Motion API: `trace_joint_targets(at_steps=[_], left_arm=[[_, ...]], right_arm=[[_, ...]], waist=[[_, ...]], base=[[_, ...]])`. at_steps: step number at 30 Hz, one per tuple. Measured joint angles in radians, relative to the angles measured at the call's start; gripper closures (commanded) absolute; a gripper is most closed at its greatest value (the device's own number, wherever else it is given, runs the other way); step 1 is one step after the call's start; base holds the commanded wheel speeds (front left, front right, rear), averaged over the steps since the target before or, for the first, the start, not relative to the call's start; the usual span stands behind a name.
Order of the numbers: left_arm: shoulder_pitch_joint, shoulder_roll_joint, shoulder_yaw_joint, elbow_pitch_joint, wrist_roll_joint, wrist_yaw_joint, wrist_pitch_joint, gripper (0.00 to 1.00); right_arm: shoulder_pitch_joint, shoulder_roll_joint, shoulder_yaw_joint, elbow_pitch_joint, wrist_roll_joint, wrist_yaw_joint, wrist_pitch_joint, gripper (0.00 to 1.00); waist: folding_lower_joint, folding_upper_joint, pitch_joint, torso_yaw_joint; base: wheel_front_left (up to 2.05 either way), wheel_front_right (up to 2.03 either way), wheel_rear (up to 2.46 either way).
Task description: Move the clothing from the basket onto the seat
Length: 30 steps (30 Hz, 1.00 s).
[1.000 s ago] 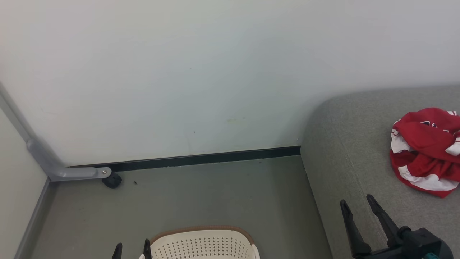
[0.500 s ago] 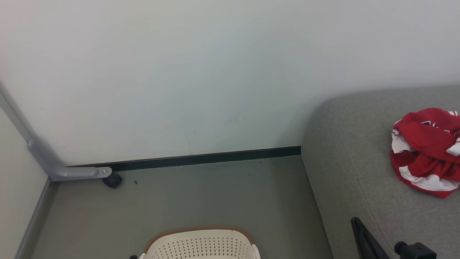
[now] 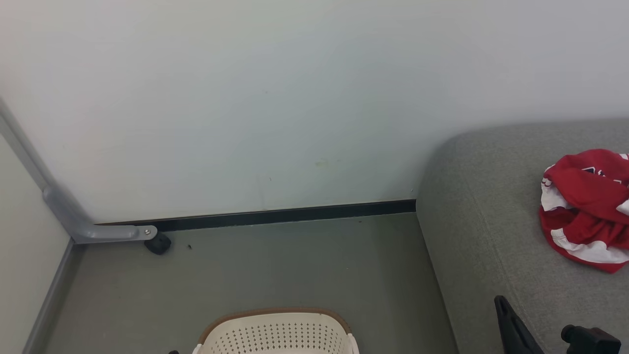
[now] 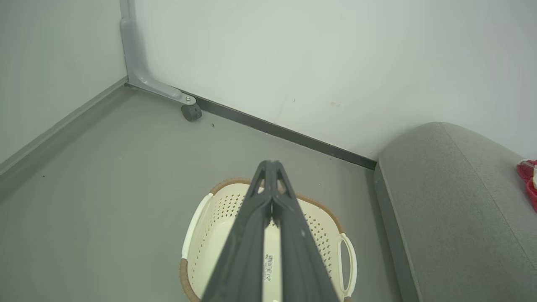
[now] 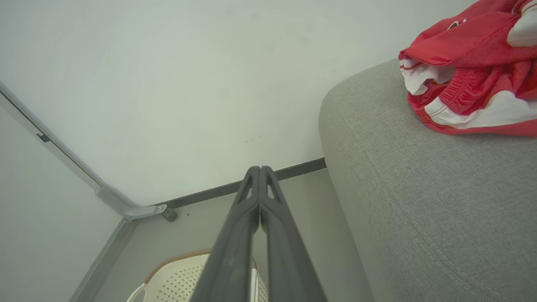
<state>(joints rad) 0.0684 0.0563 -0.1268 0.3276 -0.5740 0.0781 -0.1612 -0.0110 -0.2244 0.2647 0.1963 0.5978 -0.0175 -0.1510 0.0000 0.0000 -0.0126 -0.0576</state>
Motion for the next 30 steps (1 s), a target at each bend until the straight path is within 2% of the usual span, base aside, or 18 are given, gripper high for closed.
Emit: trace_joint_targets(at_steps=[30], left_arm=[[-0.047,-0.003,0.084,-0.008,-0.381,-0.071,0.107,1.00]], right_arm=[[-0.022,0.068,-0.153,0.039,0.378,0.047,0.103,1.00]], waist=[[0.0000,0.0000,0.005,0.022]], base=[[0.00,0.00,0.00]])
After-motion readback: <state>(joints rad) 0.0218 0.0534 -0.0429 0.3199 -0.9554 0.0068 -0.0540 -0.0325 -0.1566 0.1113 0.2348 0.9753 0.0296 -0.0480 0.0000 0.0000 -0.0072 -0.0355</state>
